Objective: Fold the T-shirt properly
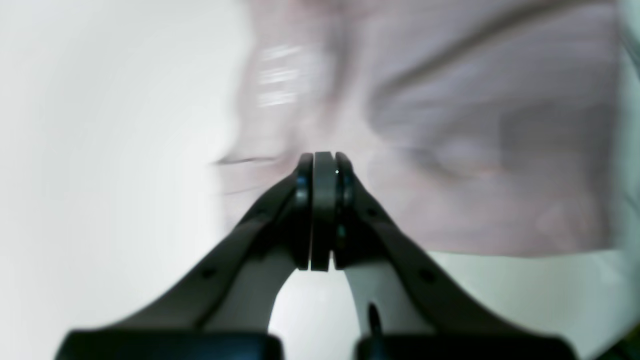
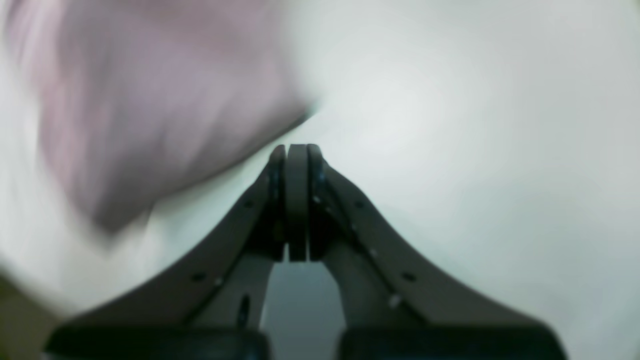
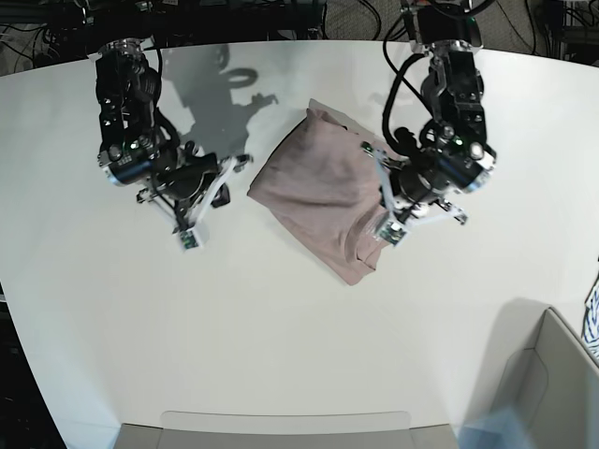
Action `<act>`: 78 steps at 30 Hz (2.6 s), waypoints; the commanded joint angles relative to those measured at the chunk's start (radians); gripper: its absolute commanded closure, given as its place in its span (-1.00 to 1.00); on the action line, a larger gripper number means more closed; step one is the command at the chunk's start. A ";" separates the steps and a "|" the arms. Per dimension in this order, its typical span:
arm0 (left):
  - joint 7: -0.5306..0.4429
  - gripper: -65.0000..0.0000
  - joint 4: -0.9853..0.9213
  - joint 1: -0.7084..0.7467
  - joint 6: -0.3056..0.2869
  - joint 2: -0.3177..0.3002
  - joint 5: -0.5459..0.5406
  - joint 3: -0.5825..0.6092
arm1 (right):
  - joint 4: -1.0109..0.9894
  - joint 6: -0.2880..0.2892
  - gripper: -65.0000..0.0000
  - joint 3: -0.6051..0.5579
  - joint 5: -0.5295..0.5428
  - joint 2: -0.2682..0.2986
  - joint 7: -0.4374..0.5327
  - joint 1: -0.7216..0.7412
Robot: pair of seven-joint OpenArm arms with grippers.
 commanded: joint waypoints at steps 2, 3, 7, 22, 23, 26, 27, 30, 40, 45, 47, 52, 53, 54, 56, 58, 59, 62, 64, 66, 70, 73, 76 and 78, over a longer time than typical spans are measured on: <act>-0.014 1.00 0.012 0.014 -0.002 0.000 -0.013 0.114 | -0.053 0.004 1.00 0.023 0.014 -0.015 0.046 0.057; -0.014 1.00 0.011 0.026 -0.002 -0.001 -0.013 0.168 | -0.091 0.004 1.00 0.019 0.014 -0.015 0.052 0.077; -0.014 1.00 0.014 0.080 -0.002 -0.003 -0.013 0.319 | -0.232 0.003 1.00 -0.037 0.014 -0.022 0.060 0.148; -0.014 1.00 -0.115 0.062 -0.002 -0.073 -0.006 0.019 | -0.335 0.003 1.00 -0.433 0.015 -0.046 0.060 0.160; -0.014 1.00 -0.115 0.057 -0.002 -0.084 -0.006 -0.007 | -0.314 0.003 1.00 -0.431 0.015 -0.046 0.060 0.154; -0.014 1.00 -0.103 0.057 -0.002 -0.092 -0.011 -0.059 | -0.235 0.003 1.00 -0.428 0.015 -0.042 0.054 0.128; -0.014 1.00 -0.083 0.057 -0.002 -0.093 -0.011 -0.064 | -0.208 0.003 1.00 -0.428 0.015 -0.039 0.052 0.119; -0.014 1.00 -0.009 0.069 -0.002 -0.090 -0.011 -0.067 | -0.142 0.003 1.00 -0.426 0.015 -0.017 0.052 0.085; -0.014 1.00 0.040 0.051 -0.002 0.031 -0.010 -0.010 | 0.071 0.001 1.00 -0.049 0.014 0.012 0.052 -0.148; -0.014 1.00 -0.069 0.022 -0.002 0.033 -0.006 0.047 | 0.154 0.003 1.00 0.088 0.014 0.055 0.052 -0.263; -0.014 1.00 -0.144 0.022 -0.002 0.026 -0.005 0.047 | 0.159 0.003 1.00 0.108 0.014 0.083 0.055 -0.308; -0.142 1.00 -0.348 0.022 -0.002 -0.089 -0.005 0.055 | 0.159 0.006 1.00 0.175 0.014 0.098 0.060 -0.403; -0.156 1.00 -0.373 0.014 -0.002 -0.116 -0.005 0.055 | 0.159 0.007 1.00 0.183 0.014 0.097 0.060 -0.415; -0.165 1.00 -0.391 0.002 -0.002 -0.148 -0.005 0.055 | 0.159 0.007 1.00 0.186 0.014 0.097 0.060 -0.426; -0.170 1.00 -0.419 -0.029 -0.002 -0.204 -0.005 0.048 | 0.159 0.009 1.00 0.186 0.014 0.097 0.060 -0.441; -0.173 1.00 -0.427 -0.050 -0.002 -0.257 -0.005 0.048 | 0.160 0.009 1.00 0.183 0.014 0.097 0.060 -0.447; -0.178 1.00 -0.427 -0.059 -0.002 -0.288 -0.005 0.048 | 0.160 0.009 1.00 0.183 0.014 0.097 0.060 -0.447; -0.175 1.00 -0.427 -0.084 -0.002 -0.345 -0.005 0.045 | 0.177 0.011 1.00 0.180 0.014 0.097 0.060 -0.447; -0.170 1.00 -0.413 -0.093 -0.002 -0.366 -0.006 0.044 | 0.200 0.011 1.00 0.178 0.015 0.095 0.060 -0.450; -0.170 1.00 -0.367 -0.095 -0.002 -0.372 -0.006 0.039 | 0.216 0.011 1.00 0.178 0.020 0.095 0.060 -0.460; -0.153 1.00 -0.198 -0.086 -0.002 -0.362 -0.006 -0.059 | 0.219 0.012 1.00 0.178 0.020 0.095 0.060 -0.461; -0.106 1.00 -0.046 -0.084 -0.002 -0.311 -0.006 -0.166 | 0.222 0.014 1.00 0.180 0.020 0.100 0.066 -0.486; -0.055 1.00 0.081 -0.043 -0.002 -0.271 -0.006 -0.284 | 0.223 0.055 1.00 0.177 0.021 0.101 0.107 -0.527; -0.030 1.00 0.101 -0.007 -0.002 -0.250 -0.006 -0.344 | 0.223 0.118 1.00 0.180 0.021 0.097 0.124 -0.561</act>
